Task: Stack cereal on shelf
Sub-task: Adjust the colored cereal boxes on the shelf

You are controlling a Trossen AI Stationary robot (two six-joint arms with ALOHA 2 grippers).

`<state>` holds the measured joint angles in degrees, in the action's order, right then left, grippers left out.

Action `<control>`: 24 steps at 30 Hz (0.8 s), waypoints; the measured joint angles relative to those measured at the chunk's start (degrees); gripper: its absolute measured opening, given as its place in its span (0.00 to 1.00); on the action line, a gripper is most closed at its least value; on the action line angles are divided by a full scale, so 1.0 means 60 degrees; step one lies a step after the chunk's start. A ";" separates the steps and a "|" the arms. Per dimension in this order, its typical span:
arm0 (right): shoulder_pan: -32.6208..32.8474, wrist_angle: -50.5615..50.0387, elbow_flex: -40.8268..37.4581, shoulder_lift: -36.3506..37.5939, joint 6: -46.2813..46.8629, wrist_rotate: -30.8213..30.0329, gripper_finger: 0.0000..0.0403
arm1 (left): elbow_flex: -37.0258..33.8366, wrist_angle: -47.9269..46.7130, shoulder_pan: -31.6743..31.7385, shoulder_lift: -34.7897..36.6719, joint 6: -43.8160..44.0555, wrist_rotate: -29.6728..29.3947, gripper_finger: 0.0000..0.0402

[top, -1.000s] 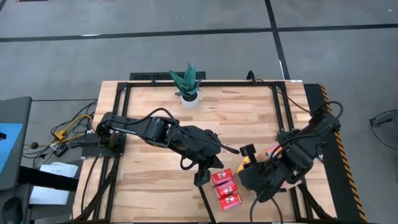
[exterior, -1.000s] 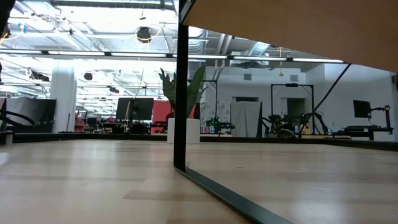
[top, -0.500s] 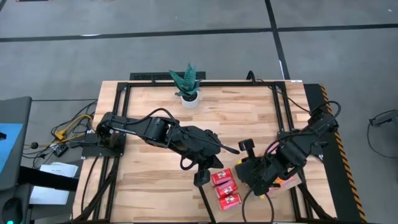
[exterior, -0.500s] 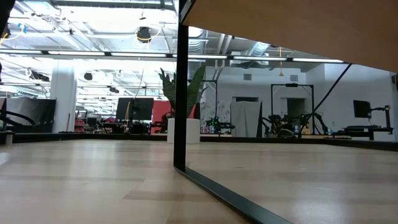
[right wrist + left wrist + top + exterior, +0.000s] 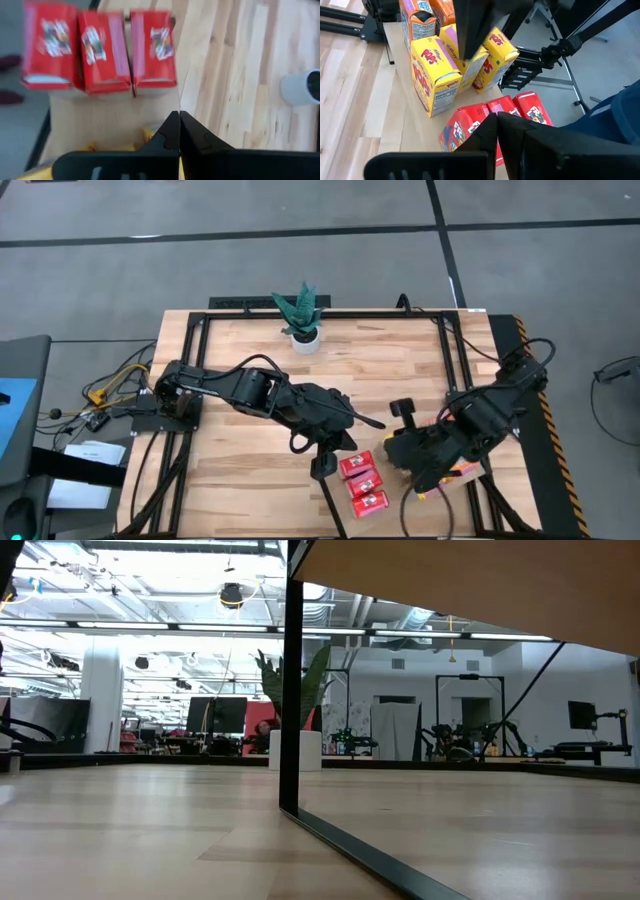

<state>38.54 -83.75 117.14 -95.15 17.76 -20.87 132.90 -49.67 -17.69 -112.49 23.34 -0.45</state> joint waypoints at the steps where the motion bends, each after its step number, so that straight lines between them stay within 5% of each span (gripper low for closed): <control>1: 0.0050 -0.0292 0.0194 0.0000 0.0187 -0.0044 0.02 | 0.0000 -0.0007 0.0003 0.0000 -0.0030 0.0000 0.00; 24: 0.1509 -0.1036 -0.0195 0.0708 0.4161 -0.0267 0.02 | 0.0000 -0.0168 -0.0018 -0.0004 -0.0038 0.0001 0.00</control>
<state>47.60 -89.96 115.97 -90.91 42.72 -22.48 132.90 -50.68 -17.80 -112.51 23.11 -0.44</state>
